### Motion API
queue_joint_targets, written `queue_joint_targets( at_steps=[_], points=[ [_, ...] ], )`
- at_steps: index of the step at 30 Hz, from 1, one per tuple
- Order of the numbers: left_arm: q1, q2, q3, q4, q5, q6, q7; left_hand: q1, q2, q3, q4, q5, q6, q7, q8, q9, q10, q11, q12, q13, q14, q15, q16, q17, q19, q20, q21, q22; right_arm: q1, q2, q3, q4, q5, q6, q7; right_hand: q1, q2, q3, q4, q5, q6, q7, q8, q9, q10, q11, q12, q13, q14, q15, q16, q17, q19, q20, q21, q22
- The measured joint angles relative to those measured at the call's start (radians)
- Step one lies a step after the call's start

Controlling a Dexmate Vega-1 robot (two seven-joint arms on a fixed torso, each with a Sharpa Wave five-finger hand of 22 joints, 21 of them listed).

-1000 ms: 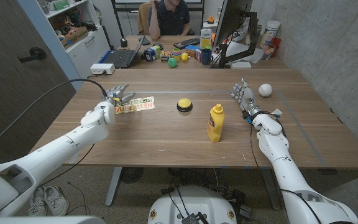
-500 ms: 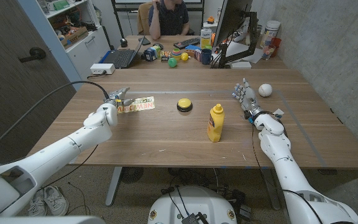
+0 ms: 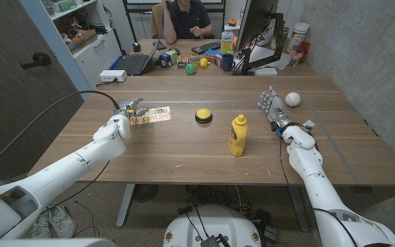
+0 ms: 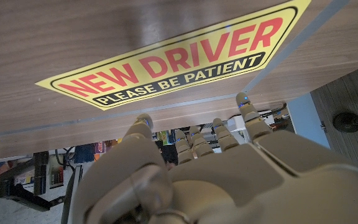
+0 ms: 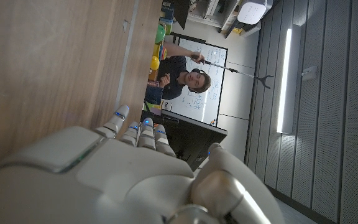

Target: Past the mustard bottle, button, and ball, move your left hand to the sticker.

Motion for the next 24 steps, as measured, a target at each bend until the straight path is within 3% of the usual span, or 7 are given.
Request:
queue_joint_targets(
  at_steps=[24],
  points=[
    [-0.022, 0.017, 0.023, 0.007, -0.027, 0.014, -0.02, -0.005, 0.005, 0.003, 0.003, 0.0, 0.017, 0.0, -0.016, -0.004, -0.015, 0.005, -0.013, 0.005, -0.031, -0.011, -0.009, 0.007, -0.022, -0.004, -0.031, -0.005, 0.004, -0.001, -0.003, 0.0, -0.007, 0.002, -0.004, 0.0, 0.0, -0.004, -0.004, 0.003, 0.0, 0.0, 0.0, 0.0, 0.0, 0.0, 0.0, 0.0, 0.0, 0.0, 0.0, 0.0, 0.0, 0.0, -0.004, 0.0]
  ],
)
